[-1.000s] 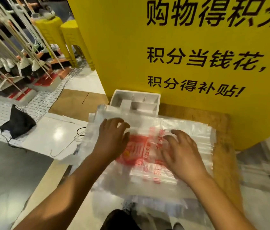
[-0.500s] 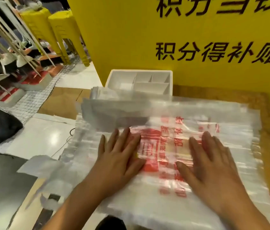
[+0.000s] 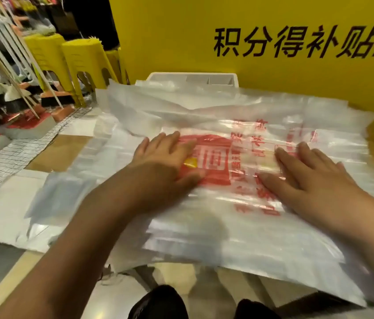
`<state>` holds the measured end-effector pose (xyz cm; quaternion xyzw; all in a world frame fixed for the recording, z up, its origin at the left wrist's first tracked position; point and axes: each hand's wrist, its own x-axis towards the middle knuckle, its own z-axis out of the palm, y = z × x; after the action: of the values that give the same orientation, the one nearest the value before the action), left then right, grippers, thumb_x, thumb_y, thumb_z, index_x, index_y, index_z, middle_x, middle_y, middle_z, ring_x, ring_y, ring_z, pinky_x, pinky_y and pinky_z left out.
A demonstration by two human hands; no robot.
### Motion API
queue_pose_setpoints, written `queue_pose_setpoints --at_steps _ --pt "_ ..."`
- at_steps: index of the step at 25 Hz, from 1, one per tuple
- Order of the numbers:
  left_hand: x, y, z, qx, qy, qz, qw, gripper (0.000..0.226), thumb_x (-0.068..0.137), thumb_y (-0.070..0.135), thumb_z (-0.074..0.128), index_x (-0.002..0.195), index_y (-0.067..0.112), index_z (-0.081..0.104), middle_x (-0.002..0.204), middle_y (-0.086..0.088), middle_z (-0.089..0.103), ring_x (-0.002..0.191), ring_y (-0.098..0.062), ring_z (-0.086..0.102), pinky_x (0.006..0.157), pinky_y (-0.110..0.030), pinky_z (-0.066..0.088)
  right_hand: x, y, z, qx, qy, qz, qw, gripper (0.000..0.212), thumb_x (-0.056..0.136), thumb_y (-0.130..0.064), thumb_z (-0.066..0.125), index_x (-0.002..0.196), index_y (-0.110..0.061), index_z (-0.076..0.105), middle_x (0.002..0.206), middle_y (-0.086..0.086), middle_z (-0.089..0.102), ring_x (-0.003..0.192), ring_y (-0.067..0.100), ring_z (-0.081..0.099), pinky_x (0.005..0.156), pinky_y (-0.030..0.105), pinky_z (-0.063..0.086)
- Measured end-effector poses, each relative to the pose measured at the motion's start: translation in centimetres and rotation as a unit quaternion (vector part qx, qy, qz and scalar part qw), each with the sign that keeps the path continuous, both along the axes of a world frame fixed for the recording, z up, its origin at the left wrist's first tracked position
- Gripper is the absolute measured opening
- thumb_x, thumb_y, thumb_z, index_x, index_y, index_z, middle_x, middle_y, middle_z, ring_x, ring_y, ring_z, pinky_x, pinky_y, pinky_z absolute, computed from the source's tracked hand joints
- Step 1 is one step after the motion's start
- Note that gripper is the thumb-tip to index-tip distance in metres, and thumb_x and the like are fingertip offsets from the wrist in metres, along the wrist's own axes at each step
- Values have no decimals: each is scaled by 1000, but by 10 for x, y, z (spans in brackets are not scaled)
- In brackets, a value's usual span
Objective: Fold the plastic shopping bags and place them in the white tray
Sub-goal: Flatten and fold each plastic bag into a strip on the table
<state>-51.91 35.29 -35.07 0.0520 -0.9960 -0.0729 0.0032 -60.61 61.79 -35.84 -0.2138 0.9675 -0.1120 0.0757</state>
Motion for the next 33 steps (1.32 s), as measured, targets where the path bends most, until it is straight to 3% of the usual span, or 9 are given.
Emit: queue_pose_setpoints --at_steps 5,9,12,15,18,20,27,30,33 --pt "56 -12 31 51 59 -87 993 67 90 78 31 144 42 45 151 13 40 141 -7 30 118 -38 29 15 -3 23 30 112 2 993 84 90 -76 28 158 -30 14 164 9 19 150 29 20 121 45 21" --pt "88 -19 37 90 -13 -126 988 79 76 87 40 144 48 44 151 25 37 139 3 31 116 -25 27 50 4 52 -66 132 131 980 66 90 -70 36 142 -31 49 142 -7 52 128 14 49 106 31 39" --pt "99 -19 43 85 5 -134 987 68 80 78 50 140 47 49 147 27 41 132 9 34 108 -14 27 78 17 57 -62 91 215 970 73 79 -81 42 134 -36 56 134 -21 52 122 -1 48 104 20 37" --pt "98 -20 49 101 25 -131 986 43 93 61 48 130 42 60 133 26 55 121 9 48 99 -15 40 80 24 55 -81 95 244 962 60 80 -75 52 129 -40 60 127 -29 55 118 -9 49 101 10 36" --pt "93 -22 50 109 11 -131 985 31 102 49 43 120 36 64 115 20 65 103 3 57 90 -24 47 70 24 52 -92 110 237 961 39 92 -61 48 114 -37 68 112 -23 67 103 -3 58 90 22 47" --pt "91 -25 51 121 0 -126 985 26 103 46 43 114 37 64 107 20 66 98 3 58 86 -24 46 64 22 53 -79 101 225 966 38 96 -57 43 103 -30 69 97 -13 71 89 5 62 81 30 50" --pt "81 -27 65 145 -10 -118 982 32 96 59 46 112 39 65 108 20 67 100 1 60 89 -25 48 48 13 61 -49 117 191 973 23 101 -40 49 91 -25 63 82 -12 65 72 2 57 74 34 50" --pt "71 -27 67 78 17 -102 992 20 101 44 49 108 34 66 105 15 67 97 -7 60 86 -28 48 43 12 58 -39 124 174 976 20 100 -37 53 87 -24 61 79 -11 64 72 5 57 68 31 49" --pt "65 -34 72 59 41 -96 993 14 101 35 54 105 32 67 97 17 68 90 0 60 81 -22 47 40 17 60 -51 116 160 979 22 97 -38 60 81 -24 57 71 -10 64 65 5 58 58 23 43"
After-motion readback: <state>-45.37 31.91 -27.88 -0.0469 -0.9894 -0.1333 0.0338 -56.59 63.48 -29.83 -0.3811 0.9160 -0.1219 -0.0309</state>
